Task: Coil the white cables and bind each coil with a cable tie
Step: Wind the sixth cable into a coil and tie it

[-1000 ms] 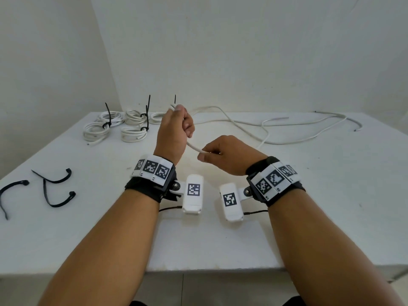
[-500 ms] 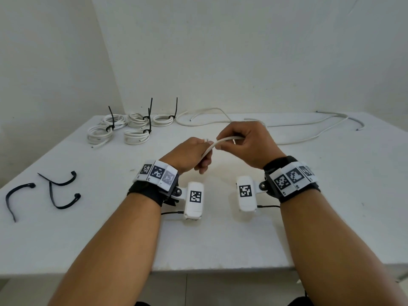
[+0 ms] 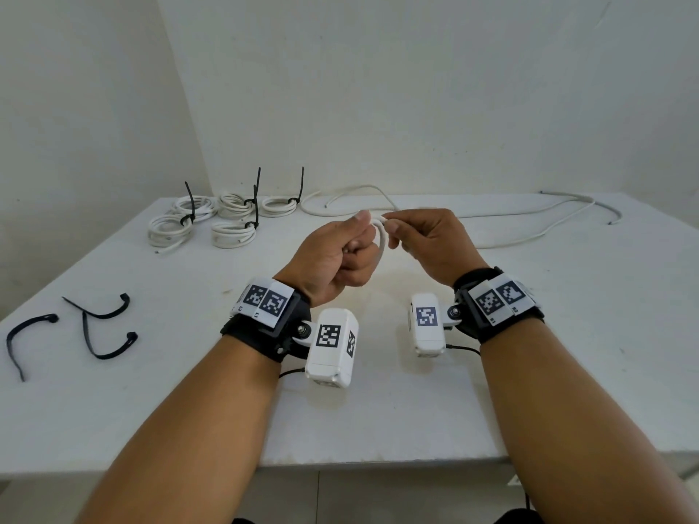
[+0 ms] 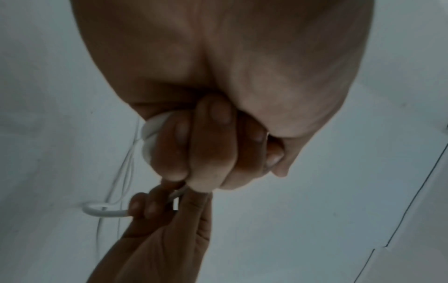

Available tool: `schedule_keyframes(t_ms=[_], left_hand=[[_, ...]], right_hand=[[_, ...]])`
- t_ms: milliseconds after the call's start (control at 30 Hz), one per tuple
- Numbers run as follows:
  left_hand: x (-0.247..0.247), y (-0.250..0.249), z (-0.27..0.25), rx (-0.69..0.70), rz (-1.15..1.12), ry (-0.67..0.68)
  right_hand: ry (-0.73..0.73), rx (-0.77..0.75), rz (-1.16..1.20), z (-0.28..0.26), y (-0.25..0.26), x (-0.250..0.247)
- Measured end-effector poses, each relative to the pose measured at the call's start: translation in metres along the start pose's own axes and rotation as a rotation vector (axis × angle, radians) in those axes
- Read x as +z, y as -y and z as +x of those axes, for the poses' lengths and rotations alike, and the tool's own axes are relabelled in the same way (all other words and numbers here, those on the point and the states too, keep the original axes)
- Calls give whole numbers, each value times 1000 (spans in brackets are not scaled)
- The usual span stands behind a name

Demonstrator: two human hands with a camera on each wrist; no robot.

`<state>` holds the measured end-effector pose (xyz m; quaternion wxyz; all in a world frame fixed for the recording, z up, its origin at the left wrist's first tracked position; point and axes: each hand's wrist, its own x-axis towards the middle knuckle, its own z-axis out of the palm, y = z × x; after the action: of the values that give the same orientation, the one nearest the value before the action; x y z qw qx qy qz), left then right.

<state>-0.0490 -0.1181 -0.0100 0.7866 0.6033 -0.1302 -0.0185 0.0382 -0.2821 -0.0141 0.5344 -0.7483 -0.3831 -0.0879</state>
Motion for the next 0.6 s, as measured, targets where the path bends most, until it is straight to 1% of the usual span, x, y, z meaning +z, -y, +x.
schedule_keyframes(t_ms=[67,167,200,267,367,467,533,600], left_hand=[[-2,-3,0,49,-89,-4],[-5,-6,0,127,-218,31],[-5,-6,1,159,-255,25],[-4,-8,2,241,-330,-35],[-7,-11,6,381,-425,-209],[-13,-14,9,494,-412,-440],[-15,-12,10,529,-291,-570],[-16,-8,11,538,-5,-676]], right_hand=[[72,44,-35,0,1,1],[185,114,-76,-2,4,3],[226,143,-72,-3,5,4],[304,177,-94,-4,4,7],[383,201,-210,-4,1,10],[479,206,-279,-5,7,15],[561,219,-267,-7,12,20],[601,221,-258,-9,17,22]])
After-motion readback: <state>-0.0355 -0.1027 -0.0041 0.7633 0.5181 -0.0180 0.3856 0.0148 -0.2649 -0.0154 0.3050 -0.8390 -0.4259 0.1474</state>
